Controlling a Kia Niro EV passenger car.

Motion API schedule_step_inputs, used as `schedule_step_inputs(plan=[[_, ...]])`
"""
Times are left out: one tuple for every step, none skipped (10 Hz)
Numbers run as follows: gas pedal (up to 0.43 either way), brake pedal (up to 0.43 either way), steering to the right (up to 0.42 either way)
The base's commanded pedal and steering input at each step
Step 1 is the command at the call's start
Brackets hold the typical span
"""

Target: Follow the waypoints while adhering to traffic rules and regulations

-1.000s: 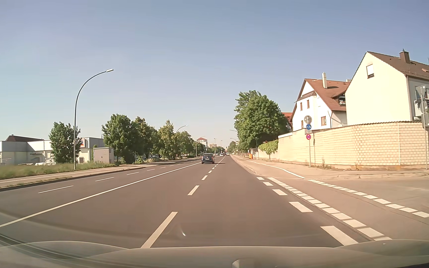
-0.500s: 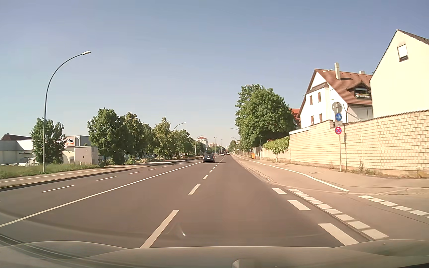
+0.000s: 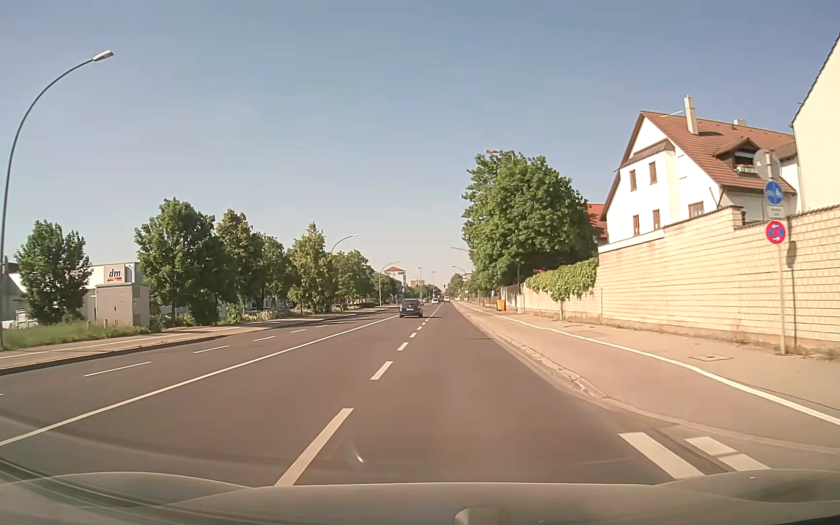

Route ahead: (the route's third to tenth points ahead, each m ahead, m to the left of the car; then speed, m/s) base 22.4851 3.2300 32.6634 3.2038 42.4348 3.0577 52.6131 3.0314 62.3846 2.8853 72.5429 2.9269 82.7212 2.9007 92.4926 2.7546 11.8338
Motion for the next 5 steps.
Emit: schedule_step_inputs(plan=[[0.177, 0.000, -0.003], [0.177, 0.000, -0.003], [0.177, 0.000, -0.004], [0.177, 0.000, -0.003], [0.177, 0.000, -0.003]])
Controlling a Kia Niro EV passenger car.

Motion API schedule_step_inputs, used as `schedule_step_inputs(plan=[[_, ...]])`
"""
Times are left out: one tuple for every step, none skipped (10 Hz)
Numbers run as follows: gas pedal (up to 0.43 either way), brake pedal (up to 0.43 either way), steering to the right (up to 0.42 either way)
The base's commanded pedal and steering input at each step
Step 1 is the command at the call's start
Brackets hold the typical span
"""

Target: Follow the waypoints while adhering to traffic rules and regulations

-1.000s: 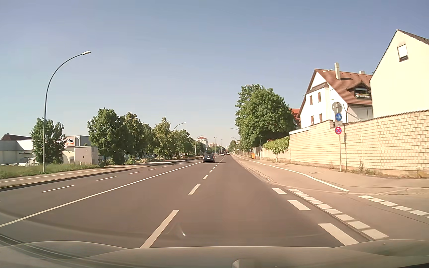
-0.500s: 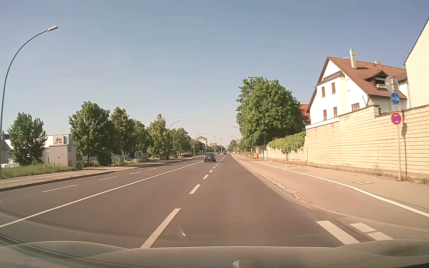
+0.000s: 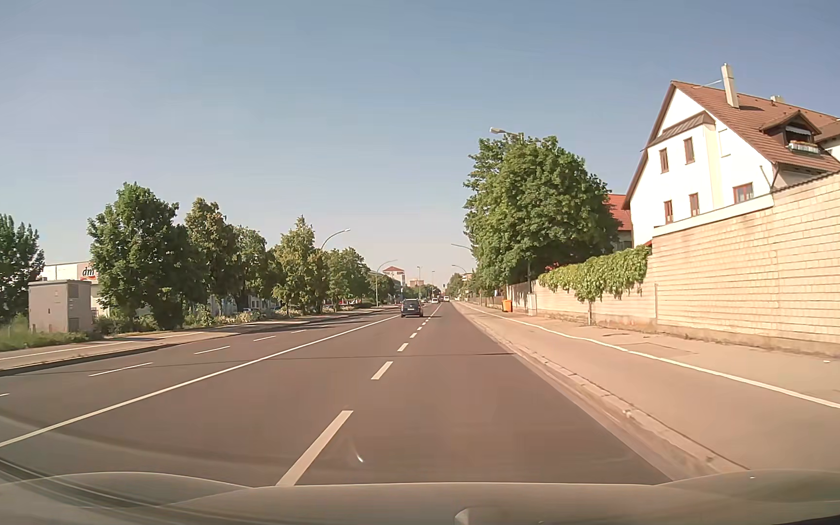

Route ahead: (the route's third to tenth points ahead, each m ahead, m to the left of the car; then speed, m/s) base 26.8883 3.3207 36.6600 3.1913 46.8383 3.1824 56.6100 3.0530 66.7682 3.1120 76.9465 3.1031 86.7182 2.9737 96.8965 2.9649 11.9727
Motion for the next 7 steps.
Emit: schedule_step_inputs(plan=[[0.177, 0.000, -0.004], [0.169, 0.000, -0.004], [0.169, 0.000, -0.004], [0.169, 0.000, -0.004], [0.169, 0.000, -0.004], [0.169, 0.000, -0.003], [0.169, 0.000, -0.003]])
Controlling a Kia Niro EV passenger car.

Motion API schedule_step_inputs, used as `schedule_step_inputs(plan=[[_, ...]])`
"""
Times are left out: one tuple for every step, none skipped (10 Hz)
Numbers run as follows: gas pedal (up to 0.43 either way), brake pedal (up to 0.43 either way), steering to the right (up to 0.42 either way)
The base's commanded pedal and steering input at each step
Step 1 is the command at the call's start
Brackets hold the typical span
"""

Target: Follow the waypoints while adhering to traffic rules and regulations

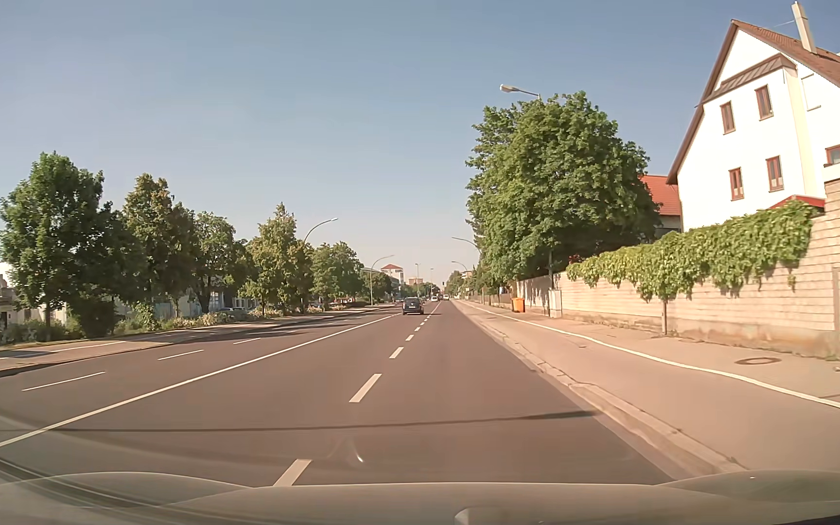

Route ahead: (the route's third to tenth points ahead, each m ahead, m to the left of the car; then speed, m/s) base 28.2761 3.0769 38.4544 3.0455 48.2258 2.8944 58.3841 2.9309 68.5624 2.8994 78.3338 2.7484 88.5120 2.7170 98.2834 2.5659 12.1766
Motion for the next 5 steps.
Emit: schedule_step_inputs(plan=[[0.169, 0.000, -0.003], [0.169, 0.000, -0.003], [0.169, 0.000, -0.003], [0.169, 0.000, -0.003], [0.169, 0.000, -0.003]])
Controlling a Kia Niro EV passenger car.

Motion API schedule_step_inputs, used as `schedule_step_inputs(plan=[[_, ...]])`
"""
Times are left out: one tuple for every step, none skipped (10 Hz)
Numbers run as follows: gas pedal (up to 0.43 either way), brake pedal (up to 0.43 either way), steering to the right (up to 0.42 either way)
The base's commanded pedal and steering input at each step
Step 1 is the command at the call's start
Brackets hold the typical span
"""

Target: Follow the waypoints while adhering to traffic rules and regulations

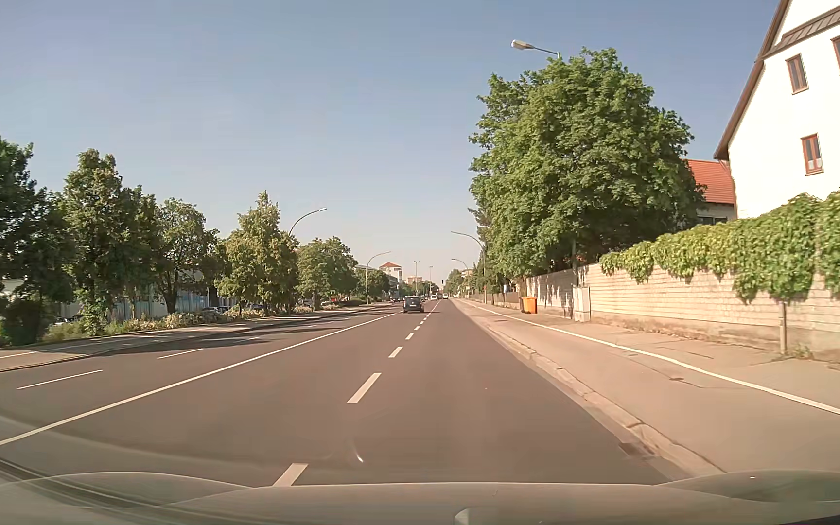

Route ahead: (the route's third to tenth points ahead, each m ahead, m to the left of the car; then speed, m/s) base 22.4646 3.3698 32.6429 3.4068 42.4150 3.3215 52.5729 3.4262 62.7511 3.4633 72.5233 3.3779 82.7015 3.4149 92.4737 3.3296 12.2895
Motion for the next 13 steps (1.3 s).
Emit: schedule_step_inputs(plan=[[0.169, 0.000, -0.002], [0.169, 0.000, -0.002], [0.169, 0.000, -0.001], [0.169, 0.000, -0.001], [0.169, 0.000, 0.000], [0.169, 0.000, 0.000], [0.157, 0.000, 0.000], [0.157, 0.000, 0.000], [0.157, 0.000, 0.000], [0.157, 0.000, 0.000], [0.157, 0.000, -0.001], [0.157, 0.000, -0.001], [0.157, 0.000, -0.001]])
